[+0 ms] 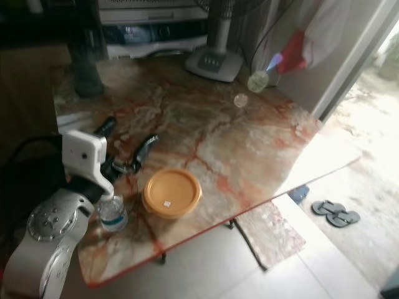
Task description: Restocking fridge
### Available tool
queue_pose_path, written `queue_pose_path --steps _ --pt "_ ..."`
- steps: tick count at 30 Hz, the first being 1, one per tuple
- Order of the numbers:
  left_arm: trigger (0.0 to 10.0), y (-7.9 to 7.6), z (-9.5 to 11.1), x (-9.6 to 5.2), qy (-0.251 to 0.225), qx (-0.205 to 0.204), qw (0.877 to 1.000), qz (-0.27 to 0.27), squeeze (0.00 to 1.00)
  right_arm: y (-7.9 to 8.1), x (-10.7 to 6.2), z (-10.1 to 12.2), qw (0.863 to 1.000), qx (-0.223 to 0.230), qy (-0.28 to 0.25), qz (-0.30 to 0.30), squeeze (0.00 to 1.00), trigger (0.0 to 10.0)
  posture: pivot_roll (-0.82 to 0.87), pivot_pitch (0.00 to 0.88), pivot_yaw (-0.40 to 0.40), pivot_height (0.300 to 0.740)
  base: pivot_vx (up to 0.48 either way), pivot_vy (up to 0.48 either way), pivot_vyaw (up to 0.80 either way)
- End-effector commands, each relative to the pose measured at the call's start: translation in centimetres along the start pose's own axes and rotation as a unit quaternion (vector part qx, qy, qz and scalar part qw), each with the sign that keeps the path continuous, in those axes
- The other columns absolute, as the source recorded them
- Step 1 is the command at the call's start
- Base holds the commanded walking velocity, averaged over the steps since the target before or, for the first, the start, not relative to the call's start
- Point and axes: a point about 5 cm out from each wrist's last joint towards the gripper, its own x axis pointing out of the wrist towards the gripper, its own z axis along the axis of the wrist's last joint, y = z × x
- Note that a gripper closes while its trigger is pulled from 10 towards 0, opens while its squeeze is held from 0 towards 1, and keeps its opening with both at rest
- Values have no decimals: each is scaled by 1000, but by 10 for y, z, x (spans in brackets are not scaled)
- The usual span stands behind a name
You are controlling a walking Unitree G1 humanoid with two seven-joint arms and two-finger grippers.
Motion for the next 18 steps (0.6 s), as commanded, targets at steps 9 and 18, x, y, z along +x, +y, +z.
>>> queue_pose_path --steps 9,18 --pt "10000 32 38 5 147 -8 987 -59 0 2 0 -5 1000 -3 13 2 0 10000 324 70 -99 740 0 0 0" --pt "10000 42 18 -16 325 -29 942 -77 0 6 1 -5 1000 -6 15 8 0 10000 325 62 -76 740 0 0 0"
